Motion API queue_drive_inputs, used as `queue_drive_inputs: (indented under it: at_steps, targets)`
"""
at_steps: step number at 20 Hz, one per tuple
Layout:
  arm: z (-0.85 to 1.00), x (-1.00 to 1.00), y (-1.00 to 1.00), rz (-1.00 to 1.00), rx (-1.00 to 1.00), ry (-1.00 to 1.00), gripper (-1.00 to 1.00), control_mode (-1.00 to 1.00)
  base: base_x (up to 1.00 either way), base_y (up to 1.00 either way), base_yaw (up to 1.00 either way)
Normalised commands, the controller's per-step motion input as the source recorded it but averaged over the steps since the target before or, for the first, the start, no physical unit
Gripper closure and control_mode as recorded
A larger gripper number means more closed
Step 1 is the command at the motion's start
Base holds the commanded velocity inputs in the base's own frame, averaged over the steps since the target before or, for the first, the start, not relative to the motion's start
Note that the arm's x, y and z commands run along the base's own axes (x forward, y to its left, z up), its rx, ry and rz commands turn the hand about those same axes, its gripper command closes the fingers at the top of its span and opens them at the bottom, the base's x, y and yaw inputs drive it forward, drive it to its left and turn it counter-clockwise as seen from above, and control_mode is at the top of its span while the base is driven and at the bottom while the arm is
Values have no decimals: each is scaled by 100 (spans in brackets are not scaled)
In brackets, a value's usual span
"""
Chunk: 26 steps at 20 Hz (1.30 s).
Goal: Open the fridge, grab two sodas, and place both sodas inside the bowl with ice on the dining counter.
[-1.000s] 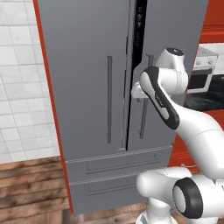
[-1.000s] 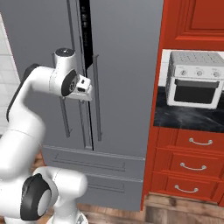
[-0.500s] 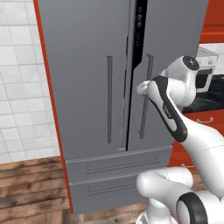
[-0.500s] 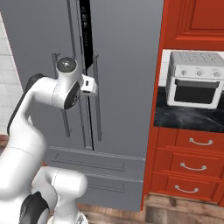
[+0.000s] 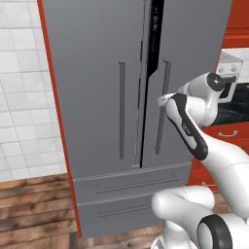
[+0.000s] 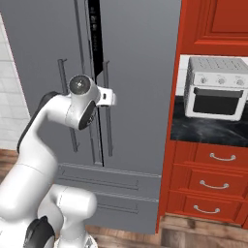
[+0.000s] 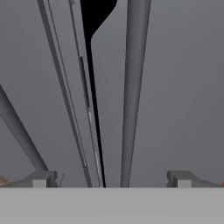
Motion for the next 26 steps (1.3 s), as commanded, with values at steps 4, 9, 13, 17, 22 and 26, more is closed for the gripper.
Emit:
queue_drive_inputs:
  at_steps: [4, 9, 13, 17, 22, 26]
  targets:
    - [5, 31, -7, -3, 0, 0, -100, -100, 0, 0, 0]
    - [0, 18, 2, -5, 0, 0, -100, -100, 0, 0, 0]
    - [0, 21, 11, -6, 0, -2, -100, -100, 0, 0, 0]
    - [0, 33, 12, -2, 0, 0, -100, -100, 0, 0, 0]
    - [0, 46, -2, 0, 0, 0, -100, -100, 0, 0, 0]
    - [0, 53, -9, 0, 0, 0, -100, -100, 0, 0, 0]
